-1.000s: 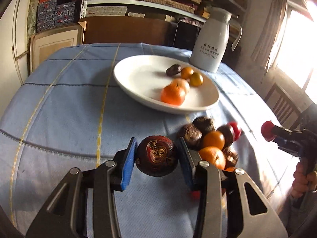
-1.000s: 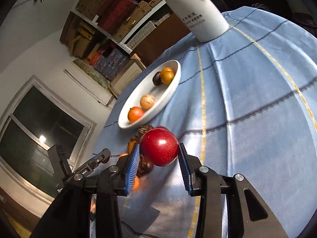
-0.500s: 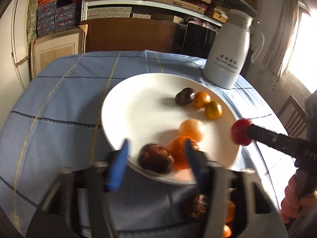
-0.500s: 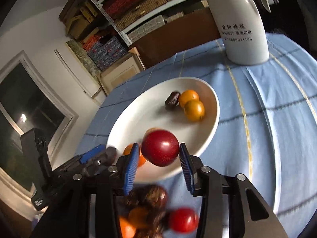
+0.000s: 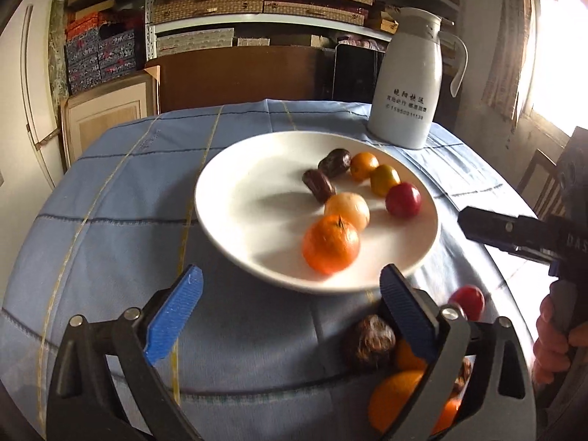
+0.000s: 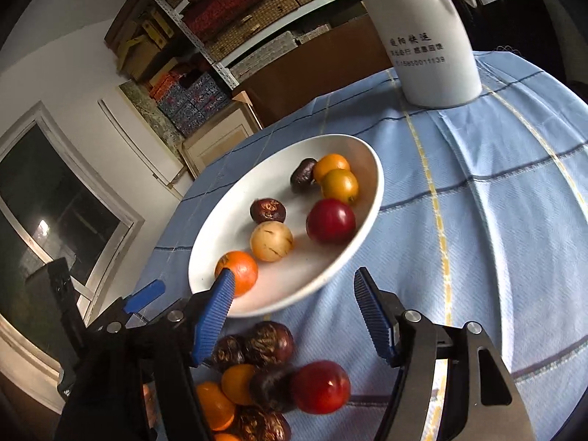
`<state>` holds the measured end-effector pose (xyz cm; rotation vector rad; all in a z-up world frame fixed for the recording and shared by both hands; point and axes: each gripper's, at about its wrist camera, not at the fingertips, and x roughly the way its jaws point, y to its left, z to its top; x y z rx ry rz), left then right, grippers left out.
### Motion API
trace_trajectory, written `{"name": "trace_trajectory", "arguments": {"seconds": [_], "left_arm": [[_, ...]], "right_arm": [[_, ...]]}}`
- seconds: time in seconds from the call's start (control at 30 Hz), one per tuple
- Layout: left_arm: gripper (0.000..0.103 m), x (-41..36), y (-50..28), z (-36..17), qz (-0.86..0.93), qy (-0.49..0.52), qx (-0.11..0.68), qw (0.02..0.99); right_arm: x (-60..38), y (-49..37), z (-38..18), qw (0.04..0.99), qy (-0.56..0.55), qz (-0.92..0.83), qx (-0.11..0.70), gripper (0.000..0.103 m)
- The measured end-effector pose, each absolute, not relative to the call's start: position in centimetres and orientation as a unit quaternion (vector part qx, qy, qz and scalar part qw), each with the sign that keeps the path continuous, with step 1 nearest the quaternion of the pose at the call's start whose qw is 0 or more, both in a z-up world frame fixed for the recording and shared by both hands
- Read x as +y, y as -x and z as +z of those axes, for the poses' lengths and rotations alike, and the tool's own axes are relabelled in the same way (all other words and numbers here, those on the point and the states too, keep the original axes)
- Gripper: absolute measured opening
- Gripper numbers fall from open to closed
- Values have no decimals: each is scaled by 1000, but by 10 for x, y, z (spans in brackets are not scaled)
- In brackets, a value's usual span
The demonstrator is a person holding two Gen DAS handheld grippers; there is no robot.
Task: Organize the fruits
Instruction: 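Grasp the red tomato with the left gripper while the right gripper grasps a small orange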
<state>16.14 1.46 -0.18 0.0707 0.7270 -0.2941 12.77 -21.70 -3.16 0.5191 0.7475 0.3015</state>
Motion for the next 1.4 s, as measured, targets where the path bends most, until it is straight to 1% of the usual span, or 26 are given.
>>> {"name": "trace_trajectory", "arguments": {"seconds": [0.13,0.43,0.6,0.8,1.13,1.3,1.4], "left_arm": [[95,20,-140,-8,-147,-34,365,919],[96,30,-86,-11,-177,-33,359,916],[98,33,-72,-18,-199,-24,381,903],[98,31,-63,-21,-220,-15,390,894],[98,2,-61,-32,-219,-90,414,879],[98,0,-62,-34,-222,-99,418,875],[97,-1,-63,-34,-231,-97,421,872]], "right_arm": [[-226,-111,-36,883,-267,145,358,71],[-226,-54,-47,877,-270,165,362,74],[-224,-23,-48,873,-278,189,355,75],[-205,-8,-52,863,-259,222,373,75],[-173,6,-51,855,-212,261,394,75],[-170,-4,-61,832,-238,269,423,72],[-169,-9,-67,819,-257,270,437,62]]}}
